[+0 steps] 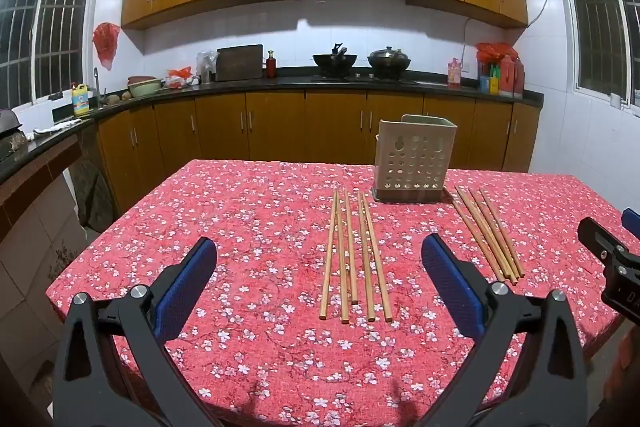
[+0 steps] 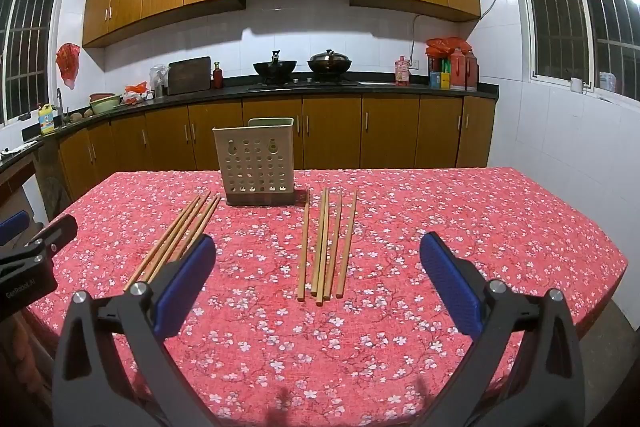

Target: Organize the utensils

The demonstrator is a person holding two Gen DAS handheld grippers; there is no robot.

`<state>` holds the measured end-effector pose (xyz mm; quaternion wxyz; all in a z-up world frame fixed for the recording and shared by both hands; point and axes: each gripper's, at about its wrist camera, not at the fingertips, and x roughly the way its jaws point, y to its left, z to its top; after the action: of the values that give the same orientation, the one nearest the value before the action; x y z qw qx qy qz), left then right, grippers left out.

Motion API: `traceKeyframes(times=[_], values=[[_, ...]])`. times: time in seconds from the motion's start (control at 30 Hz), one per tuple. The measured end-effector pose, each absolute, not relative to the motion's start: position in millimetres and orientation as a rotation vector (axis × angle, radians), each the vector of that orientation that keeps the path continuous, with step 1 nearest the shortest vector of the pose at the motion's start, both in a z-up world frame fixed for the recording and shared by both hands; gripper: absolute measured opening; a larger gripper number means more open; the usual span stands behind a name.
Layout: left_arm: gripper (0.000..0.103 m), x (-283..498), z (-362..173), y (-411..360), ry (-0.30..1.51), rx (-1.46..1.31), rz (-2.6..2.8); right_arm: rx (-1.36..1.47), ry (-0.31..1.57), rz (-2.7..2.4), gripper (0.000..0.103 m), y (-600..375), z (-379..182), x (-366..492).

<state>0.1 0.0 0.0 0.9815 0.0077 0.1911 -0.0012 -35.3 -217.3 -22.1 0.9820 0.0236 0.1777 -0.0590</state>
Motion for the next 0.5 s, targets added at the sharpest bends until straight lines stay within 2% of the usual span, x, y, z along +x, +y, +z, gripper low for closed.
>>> traceKeyframes(times=[0.5], values=[[0.101,1.5,-0.9,-3.0,0.385,0.018,-0.004,0.048,0.359,-0.119,0.099,-217.1,-24.2,-33.7]])
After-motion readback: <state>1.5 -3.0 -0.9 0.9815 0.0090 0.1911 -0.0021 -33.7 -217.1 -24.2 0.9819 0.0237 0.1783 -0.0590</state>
